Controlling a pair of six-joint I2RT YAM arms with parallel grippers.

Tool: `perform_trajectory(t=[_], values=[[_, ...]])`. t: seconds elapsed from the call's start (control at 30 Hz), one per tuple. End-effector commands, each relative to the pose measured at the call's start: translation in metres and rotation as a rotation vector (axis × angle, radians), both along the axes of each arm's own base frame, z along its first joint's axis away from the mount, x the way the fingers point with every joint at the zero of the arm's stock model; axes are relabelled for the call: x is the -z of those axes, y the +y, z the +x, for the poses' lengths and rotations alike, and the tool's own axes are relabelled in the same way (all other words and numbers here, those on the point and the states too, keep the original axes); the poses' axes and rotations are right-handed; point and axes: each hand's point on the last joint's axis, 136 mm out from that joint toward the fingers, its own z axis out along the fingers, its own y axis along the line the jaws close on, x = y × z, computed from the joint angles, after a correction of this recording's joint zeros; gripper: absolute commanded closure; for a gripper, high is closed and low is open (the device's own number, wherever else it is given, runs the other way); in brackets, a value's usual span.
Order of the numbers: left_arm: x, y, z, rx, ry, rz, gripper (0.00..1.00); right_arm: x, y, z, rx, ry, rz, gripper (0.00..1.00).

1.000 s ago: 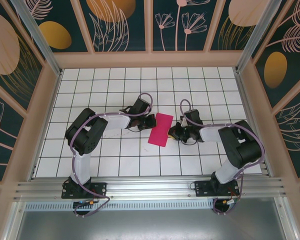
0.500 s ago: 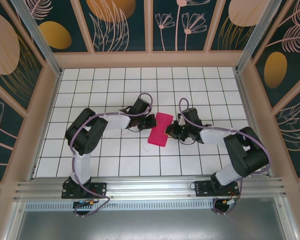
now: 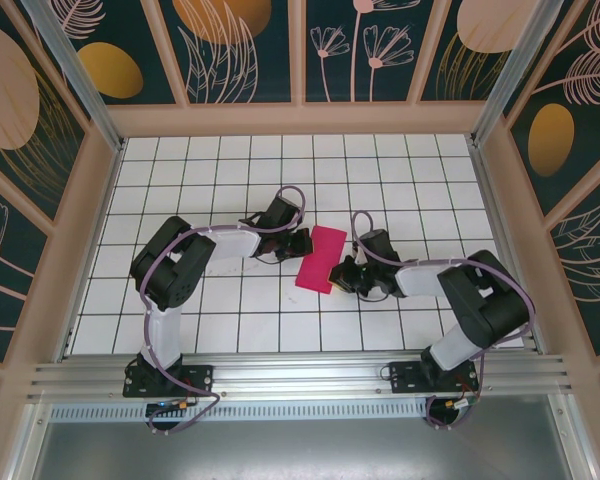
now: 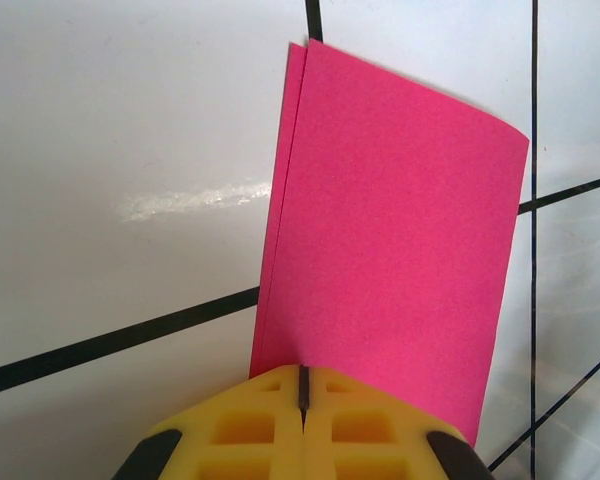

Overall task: Fold a paper plane with a square sheet of paper (pick it up from the middle)
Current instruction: Fold the square sheet of paper in half at the center of the table.

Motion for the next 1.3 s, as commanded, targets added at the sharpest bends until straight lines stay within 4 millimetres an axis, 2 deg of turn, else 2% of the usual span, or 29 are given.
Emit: perform_trajectory(t=[0.0,0.07,0.27,0.43,0.57,0.7,0.77,0.87,0.93,1.03,1.13,1.27], values=[[0.026,0.019,-0.018,0.001,0.078,0.104,1.00,-0.024,0.001,0.004,0.013,-0.068,0.020,0.90],[0.027,0.018,-0.018,-0.003,0.080,0.101,1.00,-0.025,0.008,-0.005,-0.023,-0.056,0.039,0.89],[0.027,0.018,-0.020,-0.001,0.083,0.097,1.00,-0.009,0.019,-0.025,-0.068,0.001,0.042,0.89],[0.027,0.019,-0.020,0.003,0.083,0.099,1.00,0.017,0.011,-0.038,-0.073,0.065,-0.014,0.90],[0.026,0.019,-0.021,0.003,0.084,0.099,1.00,0.006,0.016,-0.037,-0.098,0.044,0.012,0.89],[0.024,0.018,-0.020,0.003,0.079,0.095,1.00,-0.010,0.013,-0.026,-0.086,-0.014,-0.020,0.89],[0.020,0.017,-0.020,0.004,0.076,0.086,1.00,-0.020,0.007,-0.013,-0.050,-0.057,-0.036,0.89],[0.010,0.013,-0.019,0.006,0.066,0.059,1.00,-0.023,-0.010,0.004,0.027,-0.080,-0.082,0.86],[-0.007,0.010,-0.018,0.009,0.047,0.022,1.00,-0.021,-0.032,0.022,0.110,-0.094,-0.158,0.84],[-0.036,0.005,-0.015,0.004,-0.004,-0.036,1.00,-0.019,-0.051,0.041,0.176,-0.118,-0.229,0.76],[-0.056,0.006,-0.015,-0.009,-0.037,-0.071,1.00,-0.018,-0.054,0.055,0.168,-0.122,-0.250,0.75],[-0.065,0.019,-0.017,-0.058,-0.076,-0.062,0.95,-0.019,-0.038,0.071,0.116,-0.142,-0.223,0.73]])
